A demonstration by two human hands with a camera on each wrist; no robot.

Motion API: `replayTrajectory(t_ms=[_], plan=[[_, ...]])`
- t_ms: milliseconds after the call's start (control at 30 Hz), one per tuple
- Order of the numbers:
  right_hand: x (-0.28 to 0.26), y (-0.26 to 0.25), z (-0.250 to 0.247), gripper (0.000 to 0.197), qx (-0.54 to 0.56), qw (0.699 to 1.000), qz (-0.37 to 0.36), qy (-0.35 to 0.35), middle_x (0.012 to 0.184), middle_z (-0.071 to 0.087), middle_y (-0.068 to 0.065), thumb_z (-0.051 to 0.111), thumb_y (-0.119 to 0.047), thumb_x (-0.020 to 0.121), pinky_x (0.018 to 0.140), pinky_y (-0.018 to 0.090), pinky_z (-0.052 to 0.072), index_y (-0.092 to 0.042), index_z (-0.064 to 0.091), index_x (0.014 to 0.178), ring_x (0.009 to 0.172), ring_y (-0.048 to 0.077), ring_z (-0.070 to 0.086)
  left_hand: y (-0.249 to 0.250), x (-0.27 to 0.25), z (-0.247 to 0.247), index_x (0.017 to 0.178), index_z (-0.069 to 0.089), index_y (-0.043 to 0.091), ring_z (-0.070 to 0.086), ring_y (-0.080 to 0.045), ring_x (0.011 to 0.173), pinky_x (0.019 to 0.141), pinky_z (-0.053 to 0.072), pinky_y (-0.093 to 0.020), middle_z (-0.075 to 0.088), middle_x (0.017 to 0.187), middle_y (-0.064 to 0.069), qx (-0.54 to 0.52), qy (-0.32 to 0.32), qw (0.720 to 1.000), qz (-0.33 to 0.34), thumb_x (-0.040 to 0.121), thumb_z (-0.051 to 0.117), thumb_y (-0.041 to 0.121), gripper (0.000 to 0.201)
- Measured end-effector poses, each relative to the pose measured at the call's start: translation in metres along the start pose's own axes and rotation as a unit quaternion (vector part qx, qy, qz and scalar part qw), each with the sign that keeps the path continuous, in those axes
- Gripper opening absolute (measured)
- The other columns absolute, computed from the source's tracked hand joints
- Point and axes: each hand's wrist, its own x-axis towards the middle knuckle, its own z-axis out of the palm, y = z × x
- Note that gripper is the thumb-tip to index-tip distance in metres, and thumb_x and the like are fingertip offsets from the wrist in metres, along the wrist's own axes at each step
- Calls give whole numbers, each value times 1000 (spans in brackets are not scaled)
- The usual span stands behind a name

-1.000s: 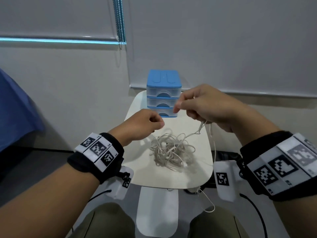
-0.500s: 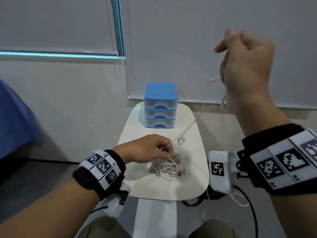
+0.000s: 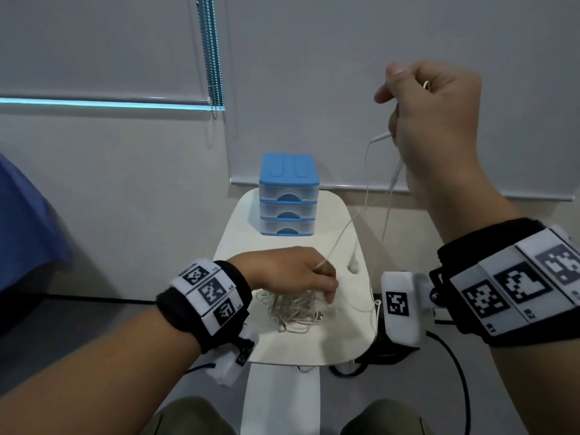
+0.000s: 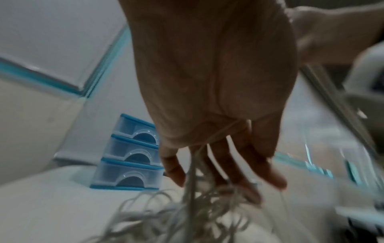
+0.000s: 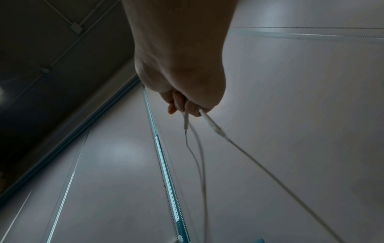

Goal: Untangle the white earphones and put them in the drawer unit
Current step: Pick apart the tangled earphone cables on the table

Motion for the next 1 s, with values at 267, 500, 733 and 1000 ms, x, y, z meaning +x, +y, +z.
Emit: replayTrajectory(t_ms=[267,500,733,1000], plan=[[-32,27,-6,28,-185,884,117,-412,58,54,-14,78,-40,88,50,14,33,-13,79,93,45,-2,45,15,-5,-29,80,52,10,60,-15,58,74,51,-38,64,68,-8,-205,188,960,-30,111,35,28,39],[-49,40,0,23,-267,813,115,-504,76,68,-1,79,-37,87,71,32,43,-18,78,76,74,13,55,3,-13,-33,94,60,2,37,-13,53,87,62,-47,38,68,-1,-221,160,960,-66,105,51,19,23],[-50,36,6,23,-89,923,157,-339,54,37,-3,62,-10,88,52,28,21,-5,57,66,52,14,27,-25,-18,-26,89,65,12,56,-10,79,80,48,-30,63,84,6,-131,127,982,-54,100,66,20,14],[-51,36,18,21,-42,947,150,-282,55,41,-8,62,-15,93,49,22,27,-11,61,72,49,8,31,-29,-23,-19,96,69,13,68,-14,92,95,52,-37,76,100,0,-172,127,976,-27,107,54,25,23]])
